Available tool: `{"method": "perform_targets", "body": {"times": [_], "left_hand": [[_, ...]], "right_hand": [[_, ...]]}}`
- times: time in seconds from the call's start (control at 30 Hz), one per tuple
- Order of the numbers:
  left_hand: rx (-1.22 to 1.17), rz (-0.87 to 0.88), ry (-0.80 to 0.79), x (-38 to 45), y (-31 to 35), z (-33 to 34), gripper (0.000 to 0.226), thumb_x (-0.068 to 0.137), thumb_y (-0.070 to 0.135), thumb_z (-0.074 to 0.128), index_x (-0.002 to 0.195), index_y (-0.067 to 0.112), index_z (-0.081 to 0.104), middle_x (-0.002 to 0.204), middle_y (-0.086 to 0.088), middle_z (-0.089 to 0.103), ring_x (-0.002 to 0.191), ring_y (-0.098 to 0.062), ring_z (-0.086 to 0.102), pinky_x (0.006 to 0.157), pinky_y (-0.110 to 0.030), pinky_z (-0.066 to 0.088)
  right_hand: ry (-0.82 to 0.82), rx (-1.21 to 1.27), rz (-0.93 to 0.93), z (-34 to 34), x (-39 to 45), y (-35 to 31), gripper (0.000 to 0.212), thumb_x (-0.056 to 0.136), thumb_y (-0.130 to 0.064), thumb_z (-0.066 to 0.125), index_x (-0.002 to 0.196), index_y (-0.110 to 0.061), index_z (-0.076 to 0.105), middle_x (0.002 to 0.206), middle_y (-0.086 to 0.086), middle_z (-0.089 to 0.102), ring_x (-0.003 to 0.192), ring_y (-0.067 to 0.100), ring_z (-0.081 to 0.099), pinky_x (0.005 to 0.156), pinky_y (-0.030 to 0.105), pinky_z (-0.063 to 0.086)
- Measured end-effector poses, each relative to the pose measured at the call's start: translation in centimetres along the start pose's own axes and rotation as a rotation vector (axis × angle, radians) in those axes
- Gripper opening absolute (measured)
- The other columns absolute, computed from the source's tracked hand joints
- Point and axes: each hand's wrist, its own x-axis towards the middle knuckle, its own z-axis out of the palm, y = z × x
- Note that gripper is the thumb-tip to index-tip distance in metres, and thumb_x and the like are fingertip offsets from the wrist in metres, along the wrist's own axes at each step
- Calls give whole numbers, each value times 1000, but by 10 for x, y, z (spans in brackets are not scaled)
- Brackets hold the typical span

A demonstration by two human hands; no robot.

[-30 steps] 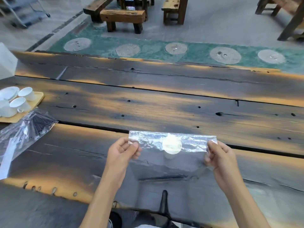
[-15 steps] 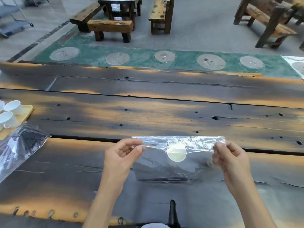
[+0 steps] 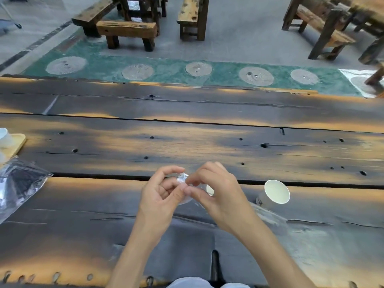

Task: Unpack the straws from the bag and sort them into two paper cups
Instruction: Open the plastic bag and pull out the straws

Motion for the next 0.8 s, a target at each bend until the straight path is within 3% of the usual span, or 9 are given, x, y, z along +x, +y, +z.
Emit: {"method": "perform_targets", "body": {"times": [0.3,0.47,0.67,0.73,0.8], "left_hand": [[117,46,-51,-5,0,-7,27,90,-2,62,113,8,53,76,-15,73,66,-14,66,68,-23,53],[180,68,-101,-11,-1,-13,32,90,9,65,119,16,52,76,-13,72,71,-14,68,69,-23,53],[223,82,-162,-13,-1,-28,39,89,13,63,125,18,49,72,-11,69,68,-14,62,67,-24,50],[229,54,-196,-14,0,-29,40,91,25,65,127,21,48,74,-10,69,68,-15,60,66,-25,49],[230,4,-211,-13,2,-28,56,82,51,70,129,28,49,83,-7,70,70,-17,61,64,-24,49]], "right_hand": [[1,-41,14,2,2,1,11,90,-21,67,80,-21,67,74,-19,52,79,9,47,71,13,35],[-89,83,147,-1,5,-2,14,91,-25,61,77,-23,62,71,-19,54,77,5,48,70,18,37],[-46,333,327,-23,14,1,22,97,-14,61,74,-15,60,57,-17,50,55,1,40,55,15,33],[-76,349,303,-26,14,0,20,97,-14,61,77,-12,61,57,-19,51,54,-1,40,55,12,33],[-106,384,272,-25,14,-4,19,96,-14,63,76,-15,63,59,-18,53,56,-1,41,55,13,33]]}}
